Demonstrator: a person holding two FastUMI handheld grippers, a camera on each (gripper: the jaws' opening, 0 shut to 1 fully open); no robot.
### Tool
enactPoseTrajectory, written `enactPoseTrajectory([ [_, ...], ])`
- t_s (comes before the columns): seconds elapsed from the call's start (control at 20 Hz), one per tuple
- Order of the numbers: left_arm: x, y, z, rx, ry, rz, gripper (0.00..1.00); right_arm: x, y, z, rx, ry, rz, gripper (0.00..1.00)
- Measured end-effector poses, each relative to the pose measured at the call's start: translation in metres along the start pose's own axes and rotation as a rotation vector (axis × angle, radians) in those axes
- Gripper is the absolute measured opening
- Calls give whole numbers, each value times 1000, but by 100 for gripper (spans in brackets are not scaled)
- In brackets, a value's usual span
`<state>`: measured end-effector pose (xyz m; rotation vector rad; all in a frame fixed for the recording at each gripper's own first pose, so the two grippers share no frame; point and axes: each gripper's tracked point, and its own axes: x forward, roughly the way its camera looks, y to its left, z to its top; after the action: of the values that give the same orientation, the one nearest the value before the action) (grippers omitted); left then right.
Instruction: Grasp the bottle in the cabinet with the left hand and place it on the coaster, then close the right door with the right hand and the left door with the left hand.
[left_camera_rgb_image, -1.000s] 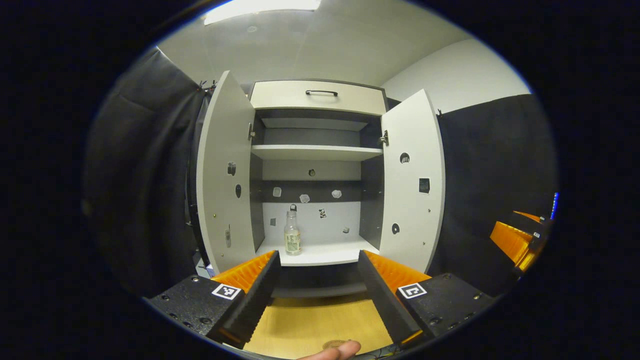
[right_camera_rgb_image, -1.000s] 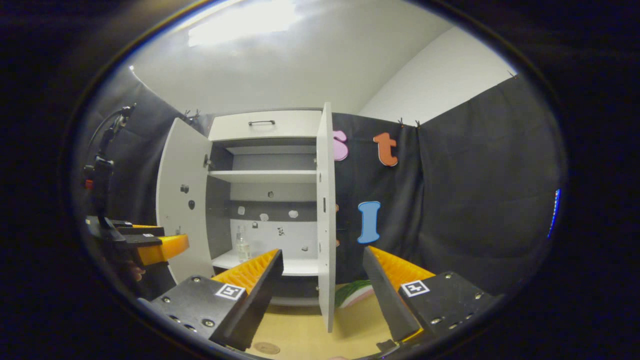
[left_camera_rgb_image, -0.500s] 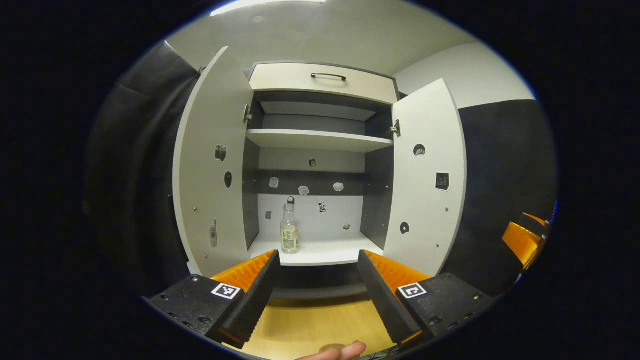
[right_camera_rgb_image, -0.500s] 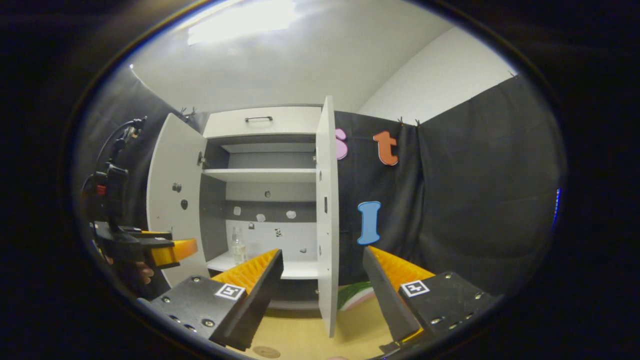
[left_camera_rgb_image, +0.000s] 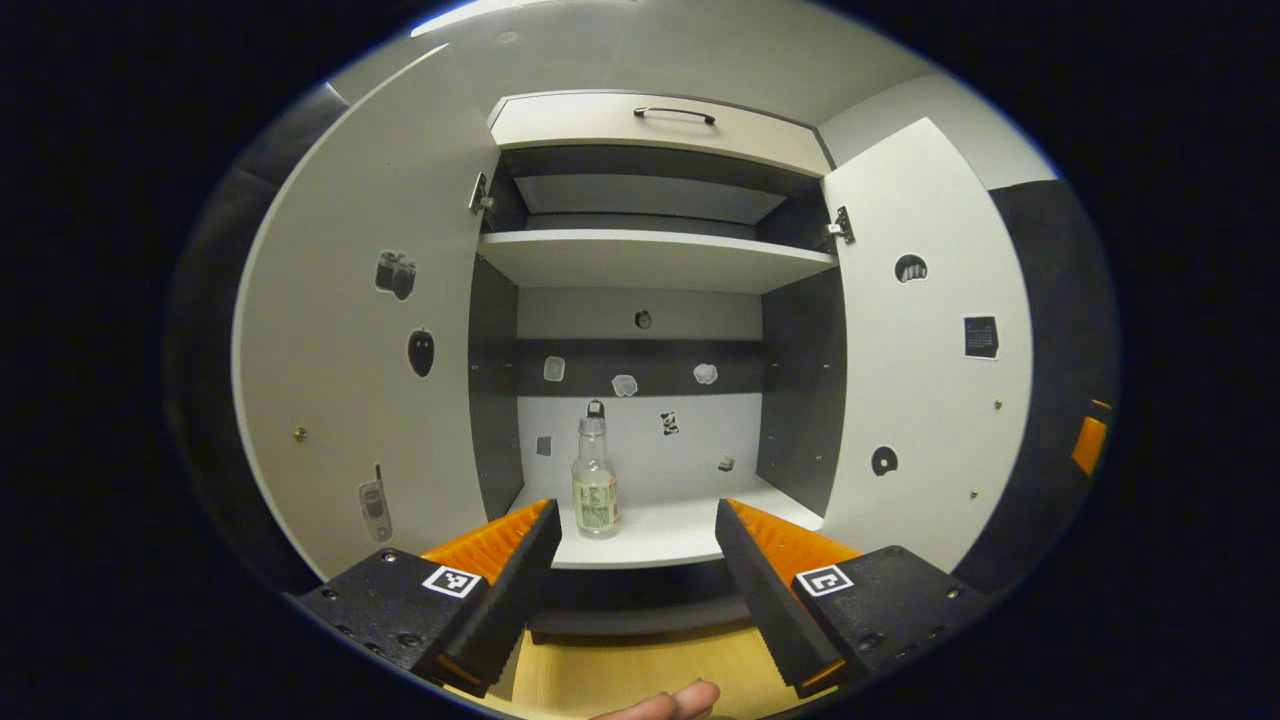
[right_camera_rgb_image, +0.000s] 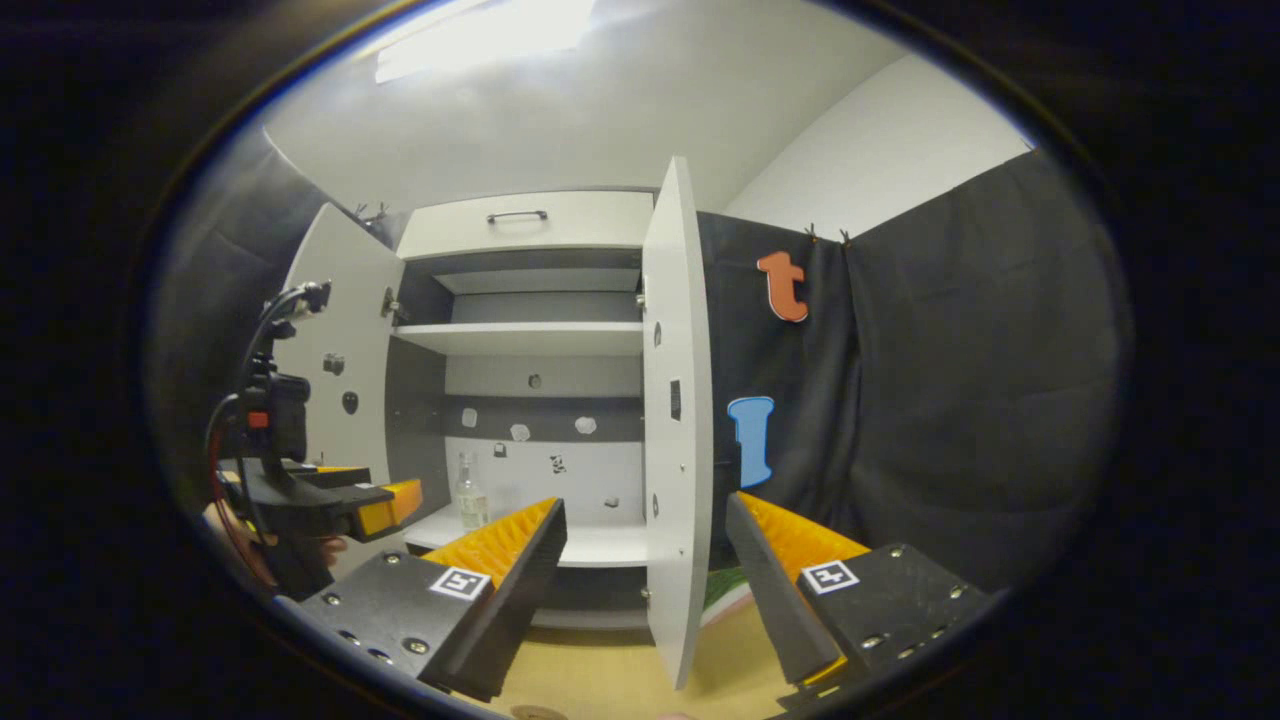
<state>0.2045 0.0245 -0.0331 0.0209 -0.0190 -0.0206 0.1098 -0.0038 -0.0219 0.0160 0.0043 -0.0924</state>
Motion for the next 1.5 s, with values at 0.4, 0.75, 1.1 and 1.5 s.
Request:
enactPoseTrajectory([
  [0.4, 107, 24, -54, -45, 54, 78, 99, 32, -14, -20, 14, 8, -5, 97],
  [0.75, 194, 44, -86, -36, 81, 97, 99, 36, 4, -38, 71, 12, 54, 98],
  [1.1, 248, 77, -109, -28, 114, 172, 96, 15, 1, -63, -2, 48, 34, 97],
  [1.5, 249, 72, -99, -67, 136, 84, 81, -16, -27, -58, 10, 69, -61, 98],
])
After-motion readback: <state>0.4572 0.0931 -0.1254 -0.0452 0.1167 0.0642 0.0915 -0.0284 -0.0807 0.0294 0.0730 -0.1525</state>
